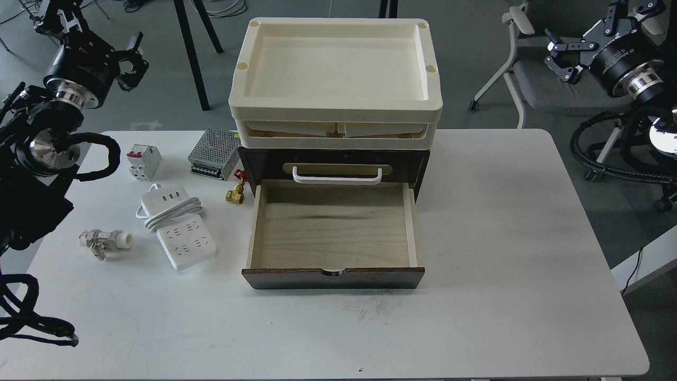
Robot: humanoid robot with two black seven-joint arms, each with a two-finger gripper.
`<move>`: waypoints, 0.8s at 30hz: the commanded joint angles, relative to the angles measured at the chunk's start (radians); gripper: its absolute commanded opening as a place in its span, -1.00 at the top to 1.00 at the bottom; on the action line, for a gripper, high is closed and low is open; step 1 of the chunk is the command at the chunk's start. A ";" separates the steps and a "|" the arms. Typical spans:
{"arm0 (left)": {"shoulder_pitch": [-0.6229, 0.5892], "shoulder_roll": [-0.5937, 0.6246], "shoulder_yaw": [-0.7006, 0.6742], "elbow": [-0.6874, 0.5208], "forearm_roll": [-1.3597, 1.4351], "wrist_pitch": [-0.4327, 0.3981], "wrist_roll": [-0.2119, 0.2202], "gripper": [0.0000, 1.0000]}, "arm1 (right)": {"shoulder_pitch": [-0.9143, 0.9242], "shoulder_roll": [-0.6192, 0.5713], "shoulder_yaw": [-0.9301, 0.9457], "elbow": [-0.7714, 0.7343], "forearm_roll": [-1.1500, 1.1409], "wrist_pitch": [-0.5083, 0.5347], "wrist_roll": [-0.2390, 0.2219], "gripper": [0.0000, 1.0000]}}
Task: Put charging cable into cabinet
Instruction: 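Move the left arm from rest toward the white power strip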
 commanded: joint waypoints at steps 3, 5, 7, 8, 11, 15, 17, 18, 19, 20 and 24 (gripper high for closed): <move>0.000 -0.003 0.001 0.001 0.000 0.000 0.007 -1.00 | 0.002 -0.002 0.026 0.000 0.001 0.000 0.000 -1.00; -0.001 0.002 -0.002 0.002 -0.005 0.000 0.006 -1.00 | 0.002 -0.003 0.040 0.000 0.001 0.000 0.000 -1.00; -0.001 0.017 -0.009 0.036 -0.017 0.000 -0.002 -1.00 | 0.000 -0.006 0.051 0.000 0.001 0.000 0.000 -1.00; -0.003 0.022 -0.017 0.092 -0.035 0.000 -0.005 -1.00 | 0.000 -0.006 0.055 0.000 0.003 0.000 0.000 -1.00; -0.009 -0.036 -0.075 0.215 -0.109 0.000 -0.020 -1.00 | -0.005 -0.005 0.069 -0.001 0.003 0.000 0.000 -1.00; 0.000 -0.098 -0.190 0.215 -0.179 0.000 -0.172 -1.00 | -0.005 -0.002 0.072 0.002 0.004 0.000 0.000 -1.00; -0.004 -0.106 -0.200 0.212 -0.181 0.000 -0.196 -0.99 | -0.002 -0.005 0.072 0.003 0.006 0.000 0.000 -1.00; -0.007 -0.106 -0.200 0.200 -0.181 0.000 -0.196 -0.97 | -0.002 -0.006 0.074 0.005 0.006 0.000 0.000 -1.00; -0.007 -0.104 -0.203 0.165 -0.182 0.000 -0.196 -0.97 | -0.002 -0.008 0.074 0.008 0.006 0.000 0.000 -1.00; -0.004 -0.092 -0.203 0.107 -0.183 0.000 -0.196 -0.96 | -0.002 -0.012 0.077 0.008 0.006 0.000 0.000 -1.00; 0.037 0.027 -0.154 -0.169 -0.152 0.000 -0.196 -0.96 | -0.006 -0.051 0.095 0.015 0.006 0.000 0.000 -1.00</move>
